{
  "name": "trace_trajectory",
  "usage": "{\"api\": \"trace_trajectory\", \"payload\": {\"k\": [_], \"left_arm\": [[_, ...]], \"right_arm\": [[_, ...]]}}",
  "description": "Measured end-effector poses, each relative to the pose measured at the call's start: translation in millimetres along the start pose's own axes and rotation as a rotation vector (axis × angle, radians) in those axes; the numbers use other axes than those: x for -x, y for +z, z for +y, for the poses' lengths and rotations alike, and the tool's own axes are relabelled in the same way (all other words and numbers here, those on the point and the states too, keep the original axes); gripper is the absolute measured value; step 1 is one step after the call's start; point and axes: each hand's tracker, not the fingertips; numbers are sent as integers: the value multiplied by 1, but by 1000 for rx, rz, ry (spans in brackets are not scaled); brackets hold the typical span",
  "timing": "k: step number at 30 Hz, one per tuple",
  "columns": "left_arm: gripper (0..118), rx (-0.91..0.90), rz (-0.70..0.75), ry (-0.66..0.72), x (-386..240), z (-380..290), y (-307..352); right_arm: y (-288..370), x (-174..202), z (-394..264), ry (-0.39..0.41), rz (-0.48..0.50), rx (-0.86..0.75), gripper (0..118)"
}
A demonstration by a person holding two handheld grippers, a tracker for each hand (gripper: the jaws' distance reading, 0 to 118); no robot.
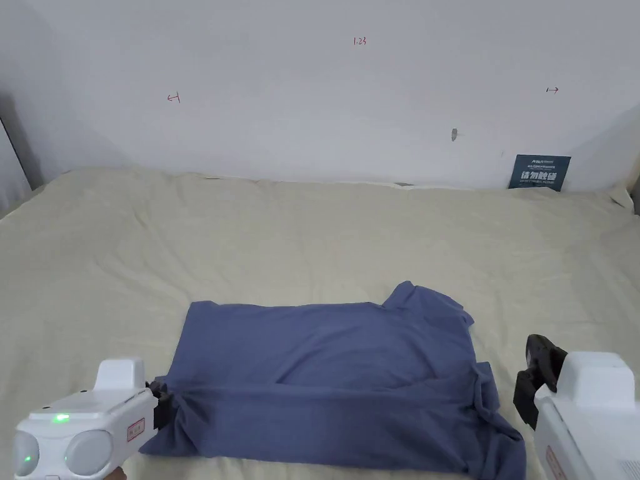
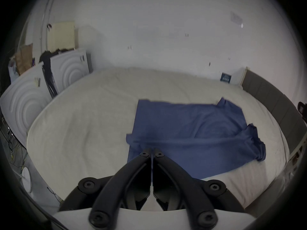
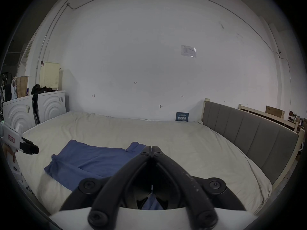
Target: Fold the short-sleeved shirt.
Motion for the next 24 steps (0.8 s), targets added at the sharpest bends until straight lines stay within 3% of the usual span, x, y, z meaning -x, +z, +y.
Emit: {"api": "trace_trajectory", "payload": {"k": [1, 2, 3, 4, 5, 9, 10, 13, 14, 17, 19, 20, 22, 24], "left_arm": [[27, 19, 15, 11, 5, -1, -11], [64, 60, 19, 15, 9, 0, -21], [89, 103, 16, 30, 13, -1, -31], [107, 147, 10, 43, 17, -2, -43], [114, 185, 19, 51, 18, -3, -51], [107, 218, 96, 65, 23, -14, -78], [99, 249, 113, 66, 25, -18, -85], [42, 276, 107, 77, 28, -30, -96], [36, 290, 106, 79, 28, -34, -98], [34, 251, 102, 95, 25, -39, -90], [9, 243, 49, 124, 26, -37, -87], [9, 244, 56, 128, 25, -35, -86], [9, 213, 58, 122, 24, -33, -79], [8, 183, 59, 110, 25, -30, -71]], "right_arm": [[-2, 0, -1, -1, -2, 6, 1], [-5, 0, -2, -2, -4, 12, 1], [-9, 0, -4, -2, -5, 19, 1], [-10, 2, -4, -2, -6, 26, 1], [-12, 4, -4, -1, -6, 34, 1], [-24, 3, -12, 3, -11, 71, 1], [-27, 2, -14, 3, -12, 81, 1], [-32, 3, -18, 0, -14, 109, 1], [-34, 3, -19, 0, -15, 117, 1], [-38, 4, -22, -7, -17, 157, 1], [-45, 0, -27, -19, -17, 211, 1], [-49, -2, -32, -25, -16, 249, 2], [-62, -10, -44, -61, -24, 325, 19], [-77, -16, -60, -80, -31, 427, 71]]}}
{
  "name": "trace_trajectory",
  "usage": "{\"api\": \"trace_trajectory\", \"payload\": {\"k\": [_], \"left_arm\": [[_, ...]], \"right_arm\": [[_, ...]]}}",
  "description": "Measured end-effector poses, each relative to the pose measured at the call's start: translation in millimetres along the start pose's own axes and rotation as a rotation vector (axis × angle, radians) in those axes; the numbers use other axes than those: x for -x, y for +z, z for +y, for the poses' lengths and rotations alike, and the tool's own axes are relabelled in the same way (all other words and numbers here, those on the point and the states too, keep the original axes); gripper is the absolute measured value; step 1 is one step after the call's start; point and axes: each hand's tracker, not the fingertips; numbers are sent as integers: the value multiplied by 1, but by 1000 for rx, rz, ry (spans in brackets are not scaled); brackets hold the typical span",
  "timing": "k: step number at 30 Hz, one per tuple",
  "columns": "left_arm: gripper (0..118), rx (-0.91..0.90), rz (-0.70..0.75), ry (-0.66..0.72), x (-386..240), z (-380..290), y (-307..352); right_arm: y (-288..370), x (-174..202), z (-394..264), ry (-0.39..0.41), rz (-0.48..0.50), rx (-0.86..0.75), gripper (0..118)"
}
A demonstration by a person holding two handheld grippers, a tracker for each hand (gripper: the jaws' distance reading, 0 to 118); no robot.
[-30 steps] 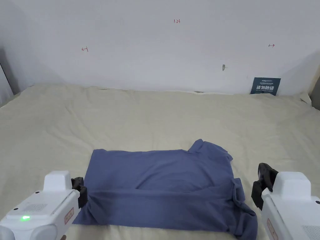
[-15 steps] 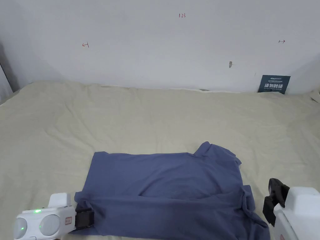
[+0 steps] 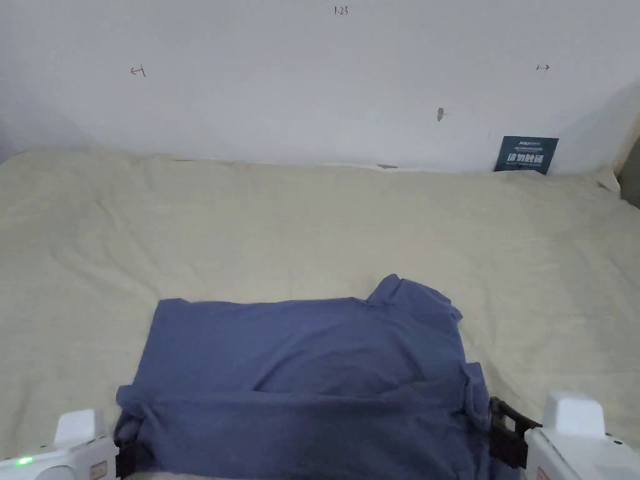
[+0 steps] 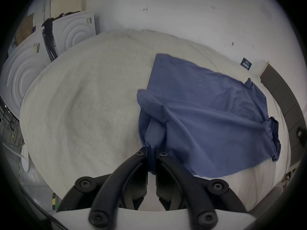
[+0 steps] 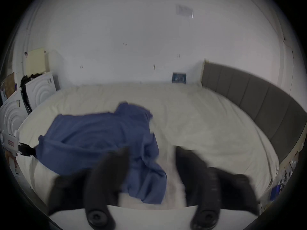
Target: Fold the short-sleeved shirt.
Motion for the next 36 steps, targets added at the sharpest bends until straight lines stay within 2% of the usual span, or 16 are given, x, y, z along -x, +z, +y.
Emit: {"api": "trace_trajectory", "payload": {"k": [2, 3, 6, 7, 11, 13, 14, 19, 24, 25, 29, 36], "left_arm": [[8, -8, -17, 11, 3, 4, 7], [8, -10, -22, 12, 3, 5, 9], [8, -20, -32, 16, 6, 8, 14], [8, -21, -32, 17, 6, 8, 13], [9, -11, -31, 25, 9, 8, 10], [8, -5, -29, 27, 9, 7, 10], [8, -6, -26, 28, 10, 6, 10], [8, -17, -38, 85, 20, 4, 20], [8, -31, -44, 128, 36, -6, 43], [8, -30, -45, 128, 40, -12, 48], [8, -11, -56, 137, 53, -37, 62], [8, 101, -13, 140, 60, -80, 41]], "right_arm": [[-30, -13, -14, -21, -17, 91, 115], [-40, -15, -21, -25, -22, 118, 118], [-73, -22, -43, -29, -18, 243, 117], [-81, -24, -50, -51, -8, 282, 111], [-84, -19, -62, -128, 66, 324, 43], [-75, -13, -60, -143, 91, 293, 17], [-71, -10, -57, -137, 93, 281, 9], [-29, 2, -39, -89, 67, 189, 9], [4, -13, -36, -49, 54, 141, 9], [-1, -27, -42, -44, 51, 142, 9], [16, -34, -63, -32, 56, 173, 9], [-4, -40, -121, -115, 46, 340, 9]]}}
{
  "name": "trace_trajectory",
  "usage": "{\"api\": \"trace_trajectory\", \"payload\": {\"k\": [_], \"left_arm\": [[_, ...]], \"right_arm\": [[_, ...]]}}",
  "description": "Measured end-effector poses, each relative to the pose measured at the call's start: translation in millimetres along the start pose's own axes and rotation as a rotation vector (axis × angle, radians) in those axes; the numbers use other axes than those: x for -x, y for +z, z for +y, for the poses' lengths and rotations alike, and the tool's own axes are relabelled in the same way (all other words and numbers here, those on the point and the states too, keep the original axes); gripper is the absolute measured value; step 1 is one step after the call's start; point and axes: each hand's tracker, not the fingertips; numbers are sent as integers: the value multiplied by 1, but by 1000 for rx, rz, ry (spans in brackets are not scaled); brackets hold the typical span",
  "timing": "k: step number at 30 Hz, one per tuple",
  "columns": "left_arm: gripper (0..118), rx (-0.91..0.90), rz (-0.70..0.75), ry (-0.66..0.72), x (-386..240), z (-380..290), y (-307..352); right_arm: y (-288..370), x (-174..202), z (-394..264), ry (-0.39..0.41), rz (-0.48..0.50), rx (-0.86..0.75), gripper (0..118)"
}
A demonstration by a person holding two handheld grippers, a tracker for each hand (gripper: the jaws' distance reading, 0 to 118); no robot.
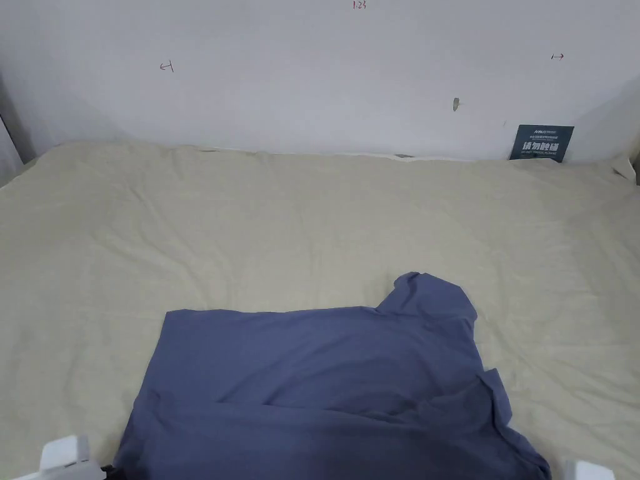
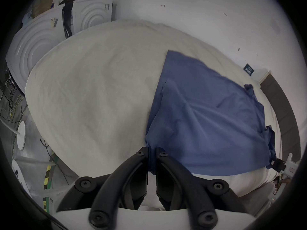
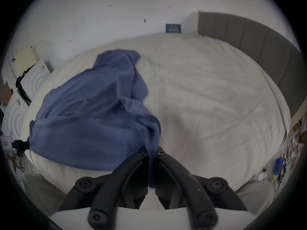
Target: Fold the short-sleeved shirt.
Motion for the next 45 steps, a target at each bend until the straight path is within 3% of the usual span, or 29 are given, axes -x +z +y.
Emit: {"api": "trace_trajectory", "payload": {"k": [4, 5, 6, 7, 8, 9, 10, 11, 22, 25, 27, 28, 29, 31, 33, 45], "left_arm": [[9, 11, 35, -20, -10, 4, -3], [16, 17, 45, -34, -13, 5, -2], [27, 15, 59, -56, -16, 6, 0], [46, 12, 81, -75, -19, 8, 2], [78, 9, 109, -90, -23, 10, 6], [97, -9, 117, -95, -27, 13, 12], [107, -53, 100, -93, -30, 16, 22], [110, -112, 65, -93, -35, 20, 35], [110, -702, -42, -181, -120, 61, 152], [102, -790, -41, -240, -136, 59, 162], [83, -815, -44, -276, -144, 55, 163], [71, -811, -52, -302, -147, 53, 162], [43, -814, -66, -316, -150, 50, 161], [1, -814, -61, -320, -154, 46, 158], [0, -802, -74, -339, -157, 43, 155], [0, -583, -68, -350, -144, 111, 98]], "right_arm": [[-3, -4, -1, -46, 8, -14, 11], [5, 4, 1, -46, 6, -12, 22], [9, 6, 3, -39, -6, -14, 36], [15, 8, 6, -18, -37, -31, 50], [22, 9, 10, -6, -42, -51, 70], [31, 12, 17, -4, -32, -94, 84], [41, 14, 24, -6, -15, -143, 98], [53, 17, 34, 0, -7, -184, 107], [157, 71, 99, 167, 66, -686, 106], [162, 82, 100, 202, 64, -743, 103], [163, 88, 97, 221, 61, -776, 81], [163, 91, 96, 222, 49, -779, 65], [166, 99, 93, 229, 42, -790, 39], [163, 101, 91, 230, 36, -797, 8], [158, 101, 91, 223, 34, -801, 1], [135, 114, 120, 214, 58, -776, 1]]}}
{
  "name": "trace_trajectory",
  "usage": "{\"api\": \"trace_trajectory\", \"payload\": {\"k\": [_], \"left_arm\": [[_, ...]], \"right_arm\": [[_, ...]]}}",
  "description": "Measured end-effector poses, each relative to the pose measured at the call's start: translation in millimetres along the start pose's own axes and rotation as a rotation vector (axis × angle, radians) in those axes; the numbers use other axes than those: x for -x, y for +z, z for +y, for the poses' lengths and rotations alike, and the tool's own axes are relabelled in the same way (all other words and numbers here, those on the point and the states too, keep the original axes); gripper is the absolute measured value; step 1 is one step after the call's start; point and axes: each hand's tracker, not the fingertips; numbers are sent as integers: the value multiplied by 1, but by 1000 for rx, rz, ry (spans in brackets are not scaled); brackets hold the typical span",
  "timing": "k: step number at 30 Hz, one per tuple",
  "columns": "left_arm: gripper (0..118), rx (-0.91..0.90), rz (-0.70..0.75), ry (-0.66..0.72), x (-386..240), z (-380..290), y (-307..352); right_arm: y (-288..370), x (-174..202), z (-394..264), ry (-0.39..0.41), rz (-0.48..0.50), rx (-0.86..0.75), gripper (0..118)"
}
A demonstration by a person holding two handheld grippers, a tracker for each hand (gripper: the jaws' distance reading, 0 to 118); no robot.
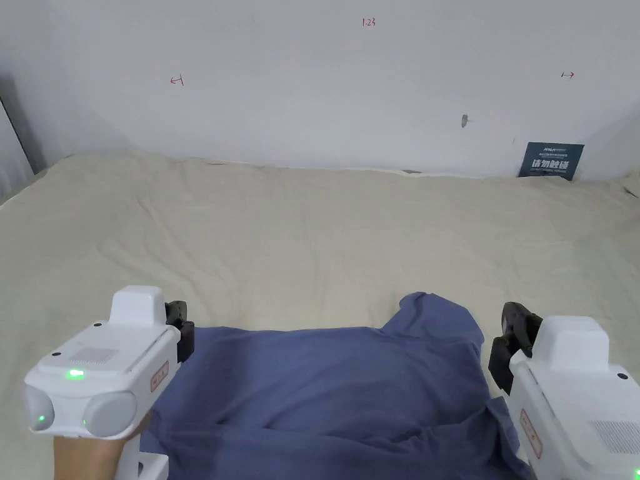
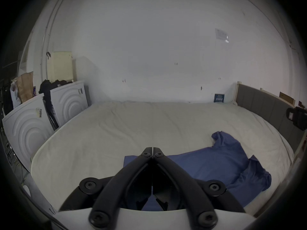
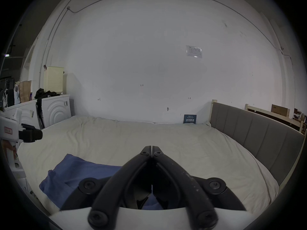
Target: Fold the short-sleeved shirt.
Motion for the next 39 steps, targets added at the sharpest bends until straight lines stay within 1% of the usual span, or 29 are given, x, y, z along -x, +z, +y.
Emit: {"api": "trace_trajectory", "payload": {"k": [3, 4, 7, 9, 10, 11, 12, 13, 14, 15, 16, 19, 20, 21, 22, 23, 24, 25, 26, 27, 28, 31, 32, 33, 34, 35, 37, 38, 39], "left_arm": [[0, 54, -9, 22, 21, 6, -45], [0, 95, -11, 39, 29, 8, -62], [0, 188, -14, 125, 54, 12, -113], [3, 258, -3, 127, 66, 7, -146], [9, 289, 16, 126, 69, 6, -160], [28, 323, 21, 123, 74, 2, -176], [50, 373, -2, 127, 78, -2, -190], [75, 408, -4, 157, 83, -7, -206], [102, 452, 2, 176, 86, -11, -219], [112, 511, 13, 193, 88, -16, -232], [112, 517, 32, 185, 89, -23, -242], [104, 542, 66, 130, 85, -37, -264], [98, 563, 80, 120, 85, -41, -269], [88, 576, 83, 116, 84, -46, -278], [74, 586, 75, 115, 81, -48, -279], [48, 590, 68, 125, 81, -52, -283], [47, 599, 66, 139, 78, -54, -282], [42, 575, 87, 140, 73, -56, -279], [28, 549, 93, 118, 69, -57, -276], [12, 543, 70, 98, 67, -57, -275], [3, 539, 57, 79, 65, -58, -274], [3, 524, 40, 75, 61, -53, -266], [3, 471, 30, 85, 62, -49, -259], [3, 432, 31, 93, 62, -45, -251], [3, 410, 24, 97, 63, -40, -245], [3, 386, 12, 109, 64, -35, -238], [3, 365, -16, 120, 64, -25, -221], [3, 358, -19, 118, 61, -19, -212], [3, 349, -26, 116, 62, -16, -207]], "right_arm": [[-20, 2, 1, 7, 4, 13, 1], [-23, 8, 6, 9, 5, 18, 1], [-42, 12, 6, 21, 5, 34, 1], [-57, 11, 3, 24, 2, 48, 1], [-64, 12, 1, 23, 0, 58, 1], [-71, 12, -2, 19, -1, 69, 1], [-80, 9, -6, 16, -3, 78, 1], [-88, 9, -10, 15, -7, 91, 1], [-94, 9, -12, 13, -9, 103, 1], [-101, 9, -15, 10, -12, 115, 1], [-104, 12, -16, 7, -16, 126, 1], [-118, 11, -23, -4, -30, 154, 1], [-124, 6, -26, -10, -33, 164, 1], [-127, 4, -28, -11, -38, 171, 1], [-130, 2, -29, -7, -43, 179, 1], [-133, 1, -30, -3, -46, 188, 1], [-133, 1, -30, -3, -49, 196, 1], [-135, -1, -31, -11, -49, 204, 1], [-139, -4, -32, -16, -49, 214, 1], [-143, -8, -33, -18, -48, 227, 2], [-150, -15, -36, -13, -50, 239, 2], [-178, -29, -39, -6, -57, 303, 14], [-191, -37, -42, -28, -43, 342, 14], [-203, -42, -44, -44, -38, 364, 27], [-219, -48, -48, -56, -35, 405, 46], [-234, -53, -52, -69, -37, 446, 73], [-266, -63, -67, -94, -52, 515, 104], [-280, -66, -74, -99, -81, 531, 112], [-292, -70, -80, -102, -89, 550, 111]]}}
